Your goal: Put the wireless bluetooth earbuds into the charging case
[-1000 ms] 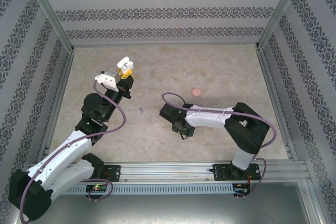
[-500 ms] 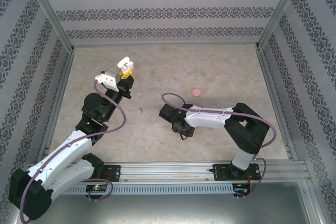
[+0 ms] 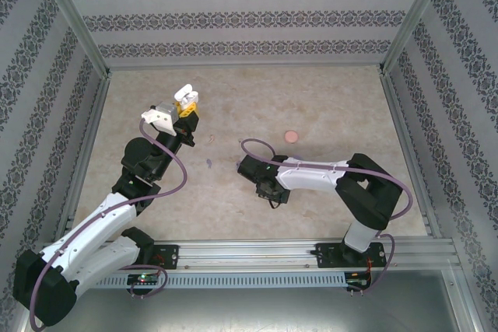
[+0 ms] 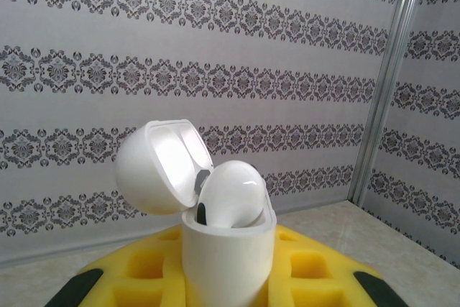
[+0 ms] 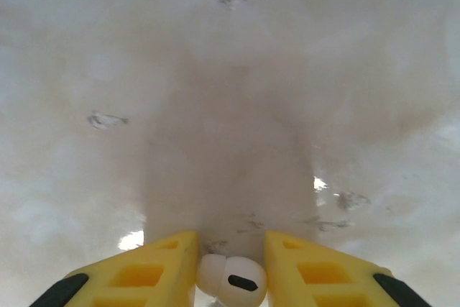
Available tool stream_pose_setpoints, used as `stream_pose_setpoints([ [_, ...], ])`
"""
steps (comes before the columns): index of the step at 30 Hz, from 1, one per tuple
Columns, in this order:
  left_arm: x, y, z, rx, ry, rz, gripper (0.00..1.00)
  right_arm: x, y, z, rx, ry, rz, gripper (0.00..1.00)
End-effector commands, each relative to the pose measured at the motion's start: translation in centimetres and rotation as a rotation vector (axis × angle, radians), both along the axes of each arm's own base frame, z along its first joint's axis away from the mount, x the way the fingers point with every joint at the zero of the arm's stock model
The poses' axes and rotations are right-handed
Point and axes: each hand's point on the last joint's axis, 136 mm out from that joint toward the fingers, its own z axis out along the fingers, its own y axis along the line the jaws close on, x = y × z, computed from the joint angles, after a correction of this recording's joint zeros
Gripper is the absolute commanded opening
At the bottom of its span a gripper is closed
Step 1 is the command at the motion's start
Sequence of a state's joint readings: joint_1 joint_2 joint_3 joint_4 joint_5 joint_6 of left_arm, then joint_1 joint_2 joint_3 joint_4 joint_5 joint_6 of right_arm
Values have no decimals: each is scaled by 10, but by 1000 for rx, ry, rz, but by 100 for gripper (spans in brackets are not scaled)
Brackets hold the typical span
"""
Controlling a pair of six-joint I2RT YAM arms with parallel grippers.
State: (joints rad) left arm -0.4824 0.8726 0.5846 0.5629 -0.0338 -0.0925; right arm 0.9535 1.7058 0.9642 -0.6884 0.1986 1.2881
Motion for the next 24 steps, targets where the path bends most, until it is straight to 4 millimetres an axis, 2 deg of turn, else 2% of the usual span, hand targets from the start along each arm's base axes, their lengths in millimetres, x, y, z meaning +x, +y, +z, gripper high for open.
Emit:
stream_pose_setpoints([
  [1, -2, 1, 14, -44, -37, -13, 0, -7, -20, 4, -78, 0, 70, 30],
  [8, -2, 0, 11, -38, -35, -18, 0, 14, -12, 27, -29, -115, 187, 30],
  [12, -4, -3, 12, -26, -45, -36, 0, 32, -3, 53, 4, -216, 262, 30],
  [14, -7, -5, 13, -15, -58, -49, 0, 42, 1, 71, 24, -273, 292, 29],
  [17, -14, -7, 14, 2, -81, -74, 0, 58, 7, 108, 52, -385, 342, 29],
  [24, -29, -22, 13, 43, -130, -181, 0, 94, 15, 209, 157, -649, 426, 29],
])
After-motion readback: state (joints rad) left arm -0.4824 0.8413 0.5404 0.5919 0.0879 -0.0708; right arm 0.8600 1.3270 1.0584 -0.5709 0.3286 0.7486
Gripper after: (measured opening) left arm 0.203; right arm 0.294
